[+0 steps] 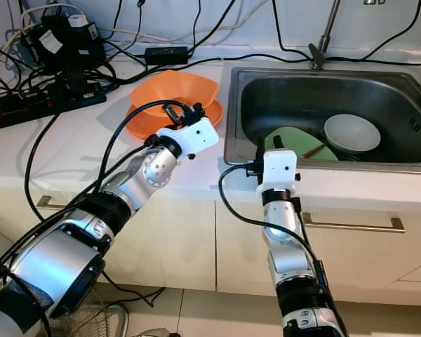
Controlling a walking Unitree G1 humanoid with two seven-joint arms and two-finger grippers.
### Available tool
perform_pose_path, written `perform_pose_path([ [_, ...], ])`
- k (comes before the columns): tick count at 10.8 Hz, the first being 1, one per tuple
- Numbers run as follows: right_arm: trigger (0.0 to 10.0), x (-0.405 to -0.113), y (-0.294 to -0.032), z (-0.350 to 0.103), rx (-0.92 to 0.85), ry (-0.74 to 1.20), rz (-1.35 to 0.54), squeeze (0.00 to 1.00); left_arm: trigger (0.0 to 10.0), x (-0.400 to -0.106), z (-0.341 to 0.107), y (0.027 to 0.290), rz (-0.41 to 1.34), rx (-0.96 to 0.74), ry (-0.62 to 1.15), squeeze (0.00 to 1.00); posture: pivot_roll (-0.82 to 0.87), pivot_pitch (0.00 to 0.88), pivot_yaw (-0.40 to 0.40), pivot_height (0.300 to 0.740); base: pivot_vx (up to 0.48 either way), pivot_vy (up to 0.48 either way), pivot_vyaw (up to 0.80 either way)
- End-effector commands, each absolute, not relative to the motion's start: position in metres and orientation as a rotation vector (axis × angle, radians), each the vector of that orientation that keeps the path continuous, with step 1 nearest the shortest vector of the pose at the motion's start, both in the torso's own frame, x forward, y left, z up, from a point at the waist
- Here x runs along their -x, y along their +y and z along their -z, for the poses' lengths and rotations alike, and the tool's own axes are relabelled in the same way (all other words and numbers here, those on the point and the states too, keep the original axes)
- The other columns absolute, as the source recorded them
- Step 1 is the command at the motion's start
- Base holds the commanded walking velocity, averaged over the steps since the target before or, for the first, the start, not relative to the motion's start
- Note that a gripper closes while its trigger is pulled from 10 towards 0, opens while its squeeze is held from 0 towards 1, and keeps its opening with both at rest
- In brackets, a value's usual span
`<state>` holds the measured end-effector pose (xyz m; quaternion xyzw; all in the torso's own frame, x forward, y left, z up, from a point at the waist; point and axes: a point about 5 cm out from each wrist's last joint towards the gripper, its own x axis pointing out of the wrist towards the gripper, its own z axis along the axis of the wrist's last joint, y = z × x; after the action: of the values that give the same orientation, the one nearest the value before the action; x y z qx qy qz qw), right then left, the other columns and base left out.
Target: Kitchen organization
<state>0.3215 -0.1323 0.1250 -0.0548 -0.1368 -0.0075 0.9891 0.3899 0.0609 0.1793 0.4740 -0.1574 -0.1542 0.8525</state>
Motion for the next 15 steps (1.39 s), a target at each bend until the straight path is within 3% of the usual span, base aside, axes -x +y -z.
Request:
perform_pose_path([
  [1, 10.0, -0.324, -0.131, -0.127, 0.098, -0.274, 0.013, 0.0, 0.0, -0.39, -0.178, 0.064, 0.307, -1.028, -0.344, 0.0, 0.05, 0.0, 0.033, 0.74, 0.0, 0.0, 0.0],
  [2, 10.0, -0.324, -0.131, -0.127, 0.096, -0.275, 0.014, 0.0, 0.0, -0.39, -0.183, 0.065, 0.283, -1.051, -0.386, 0.0, 0.06, 0.0, 0.032, 0.74, 0.0, 0.0, 0.0],
  [3, 10.0, -0.324, -0.131, -0.128, 0.096, -0.277, 0.015, 0.0, 7.8, -0.388, -0.207, 0.064, 0.178, -1.085, -0.558, 0.0, 0.05, 0.0, 0.033, 0.74, 0.0, 0.0, 0.0],
  [4, 10.0, -0.324, -0.131, -0.128, 0.098, -0.278, 0.014, 0.0, 10.0, -0.384, -0.225, 0.062, 0.129, -1.058, -0.674, 0.0, 0.06, 0.0, 0.032, 0.74, 0.0, 0.0, 0.0],
  [6, 10.0, -0.325, -0.132, -0.129, 0.108, -0.28, 0.016, 0.0, 10.0, -0.368, -0.248, 0.054, 0.138, -0.93, -0.833, 0.0, 0.06, 0.0, 0.031, 0.74, 0.0, 0.0, 0.0],
  [7, 10.0, -0.326, -0.133, -0.131, 0.118, -0.282, 0.018, 0.0, 10.0, -0.356, -0.253, 0.049, 0.213, -0.777, -0.883, 0.0, 0.06, 0.0, 0.03, 0.74, 0.0, 0.0, 0.0],
  [8, 10.0, -0.327, -0.134, -0.131, 0.124, -0.284, 0.021, 0.0, 10.0, -0.353, -0.252, 0.044, 0.28, -0.712, -0.889, 0.0, 0.06, 0.0, 0.028, 0.74, 0.0, 0.0, 0.0],
  [10, 10.0, -0.332, -0.14, -0.137, 0.205, -0.302, 0.012, 0.0, 10.0, -0.319, -0.245, 0.016, 0.507, -0.351, -0.806, 0.0, 0.06, 0.0, 0.029, 0.74, 0.0, 0.0, 0.0],
  [11, 10.0, -0.334, -0.142, -0.139, 0.223, -0.3, 0.007, 0.0, 10.0, -0.314, -0.24, 0.011, 0.539, -0.286, -0.773, 0.0, 0.06, 0.0, 0.028, 0.74, 0.0, 0.0, 0.0],
  [12, 10.0, -0.336, -0.143, -0.142, 0.252, -0.317, -0.016, 1.0, 10.0, -0.307, -0.234, 0.003, 0.596, -0.209, -0.73, 0.0, 0.06, 0.0, 0.026, 0.74, 0.0, 0.0, 0.0],
  [15, 10.0, -0.34, -0.142, -0.15, 0.322, -0.353, -0.051, 1.0, 10.0, -0.299, -0.229, -0.009, 0.707, -0.084, -0.628, 0.0, 0.06, 0.0, 0.02, 0.74, 0.0, 0.0, 0.0],
])
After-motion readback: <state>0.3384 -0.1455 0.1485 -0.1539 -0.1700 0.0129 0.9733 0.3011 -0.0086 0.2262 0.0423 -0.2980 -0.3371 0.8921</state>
